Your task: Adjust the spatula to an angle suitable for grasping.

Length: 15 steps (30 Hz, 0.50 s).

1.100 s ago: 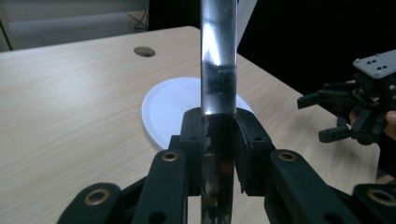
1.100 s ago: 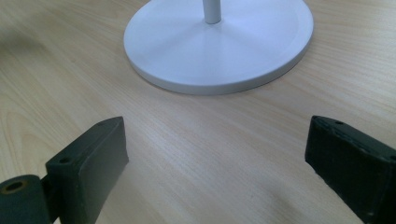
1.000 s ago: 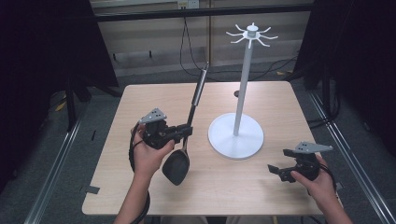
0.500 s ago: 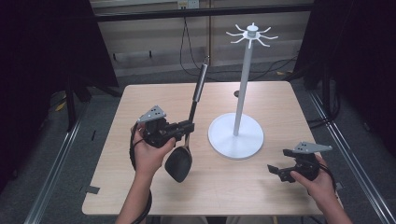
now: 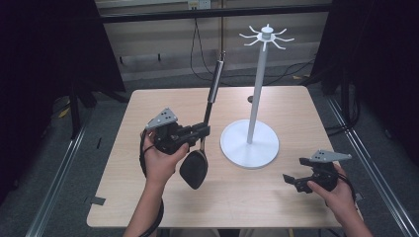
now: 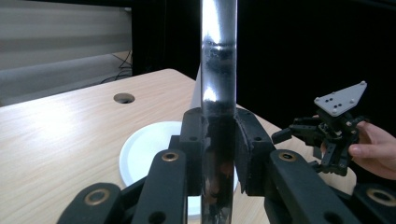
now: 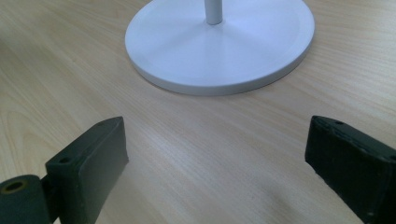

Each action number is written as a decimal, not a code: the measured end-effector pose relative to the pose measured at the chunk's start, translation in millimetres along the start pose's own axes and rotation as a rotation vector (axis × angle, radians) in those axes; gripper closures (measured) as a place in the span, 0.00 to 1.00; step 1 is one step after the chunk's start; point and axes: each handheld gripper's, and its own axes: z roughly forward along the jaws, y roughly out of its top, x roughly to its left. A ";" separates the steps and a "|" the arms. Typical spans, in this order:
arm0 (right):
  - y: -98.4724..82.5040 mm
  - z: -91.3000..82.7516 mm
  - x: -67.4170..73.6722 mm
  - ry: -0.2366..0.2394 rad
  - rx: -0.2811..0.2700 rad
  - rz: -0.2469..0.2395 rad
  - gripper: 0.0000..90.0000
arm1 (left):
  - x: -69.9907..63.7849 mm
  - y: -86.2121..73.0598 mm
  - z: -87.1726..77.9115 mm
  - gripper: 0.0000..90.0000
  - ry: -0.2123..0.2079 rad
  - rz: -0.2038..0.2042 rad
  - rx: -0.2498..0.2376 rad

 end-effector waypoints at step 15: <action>0.2 0.2 0.3 0.002 -0.001 -0.001 0.06 | -9.3 8.1 3.6 0.84 -0.032 0.027 -0.026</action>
